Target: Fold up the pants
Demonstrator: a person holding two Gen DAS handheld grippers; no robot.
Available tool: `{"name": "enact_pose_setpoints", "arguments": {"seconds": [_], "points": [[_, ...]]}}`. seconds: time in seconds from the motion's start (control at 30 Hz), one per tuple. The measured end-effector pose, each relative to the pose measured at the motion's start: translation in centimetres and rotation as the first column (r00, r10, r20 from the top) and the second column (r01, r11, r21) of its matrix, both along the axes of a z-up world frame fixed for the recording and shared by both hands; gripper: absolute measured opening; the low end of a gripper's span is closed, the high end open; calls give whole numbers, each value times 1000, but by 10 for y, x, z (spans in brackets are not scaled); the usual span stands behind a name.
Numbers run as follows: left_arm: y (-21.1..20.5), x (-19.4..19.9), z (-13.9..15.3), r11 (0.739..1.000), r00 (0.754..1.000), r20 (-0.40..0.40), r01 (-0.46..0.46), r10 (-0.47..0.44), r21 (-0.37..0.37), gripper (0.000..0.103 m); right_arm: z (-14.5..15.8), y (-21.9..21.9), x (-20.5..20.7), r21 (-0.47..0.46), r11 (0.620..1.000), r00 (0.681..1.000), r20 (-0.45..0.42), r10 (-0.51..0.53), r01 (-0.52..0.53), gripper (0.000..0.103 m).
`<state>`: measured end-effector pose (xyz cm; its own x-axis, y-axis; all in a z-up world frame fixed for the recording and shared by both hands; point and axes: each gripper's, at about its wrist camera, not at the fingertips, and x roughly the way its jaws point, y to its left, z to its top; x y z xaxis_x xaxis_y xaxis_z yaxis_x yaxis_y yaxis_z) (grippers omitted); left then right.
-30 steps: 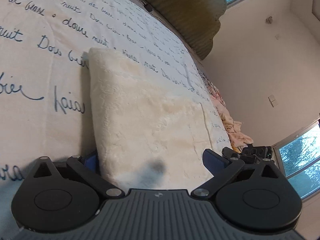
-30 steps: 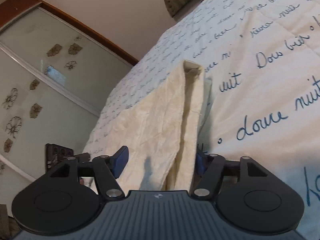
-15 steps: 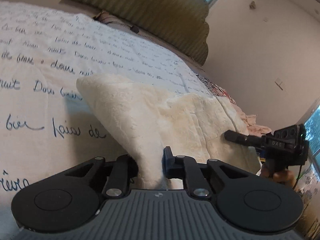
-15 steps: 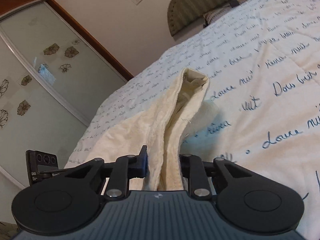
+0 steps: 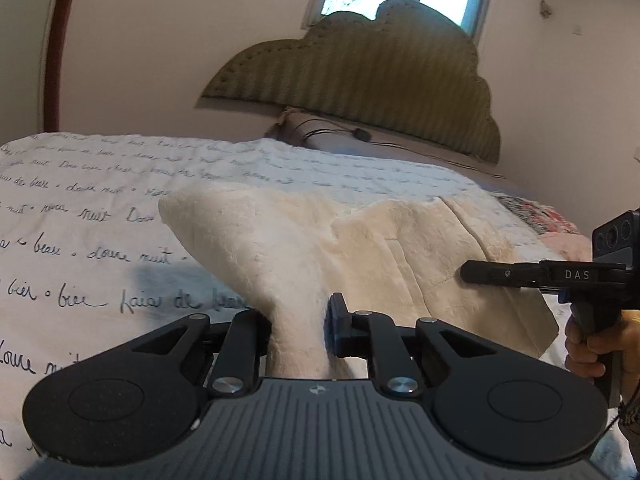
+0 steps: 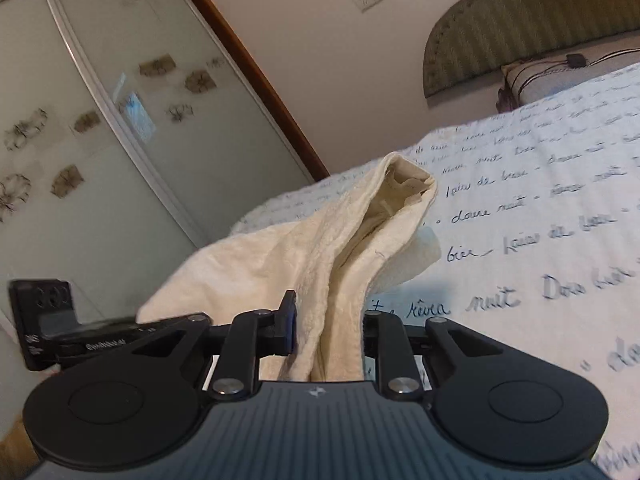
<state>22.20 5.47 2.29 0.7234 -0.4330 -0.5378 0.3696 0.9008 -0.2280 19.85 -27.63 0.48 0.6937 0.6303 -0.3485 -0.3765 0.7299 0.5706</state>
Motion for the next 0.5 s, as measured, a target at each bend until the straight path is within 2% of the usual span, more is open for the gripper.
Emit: {"name": "enact_pose_setpoints", "arguments": {"seconds": [0.07,0.13,0.17,0.2,0.23,0.27,0.3,0.33,0.37,0.4,0.47,0.5], "points": [[4,19,-15,999,998,-61,-33,35,39,20,-17,15,29,-13,1000,999,-51,5,-6,22],[11,29,-30,997,991,-116,-56,62,61,29,-32,28,48,-113,993,994,-101,-40,29,30],[16,29,-35,997,989,-133,-58,64,49,40,-38,32,54,-170,984,988,-133,-75,52,35],[22,29,-37,998,987,-149,-60,64,32,45,-43,32,55,-196,979,986,-148,-81,51,39],[29,27,-38,998,983,-171,-64,65,11,56,-45,29,52,-190,981,986,-148,-74,45,40],[38,20,-39,997,979,-186,-80,81,15,69,-46,25,47,-181,983,987,-148,-65,38,46],[43,17,-38,994,976,-191,-100,105,33,75,-46,17,39,-189,981,987,-146,-66,37,51],[45,13,-36,992,975,-184,-122,128,44,75,-42,15,32,-220,974,988,-132,-83,52,53],[48,9,-30,988,975,-167,-145,150,46,70,-37,11,24,-257,963,989,-105,-107,77,54],[50,3,-23,985,976,-137,-167,172,45,69,-29,10,15,-295,949,988,-63,-139,114,55],[45,-3,-9,985,982,-78,-172,173,23,69,-9,18,-4,-389,896,976,70,-204,215,56],[39,-8,-2,989,987,-61,-149,149,3,70,-2,24,-10,-402,890,976,118,-182,214,56]]}}
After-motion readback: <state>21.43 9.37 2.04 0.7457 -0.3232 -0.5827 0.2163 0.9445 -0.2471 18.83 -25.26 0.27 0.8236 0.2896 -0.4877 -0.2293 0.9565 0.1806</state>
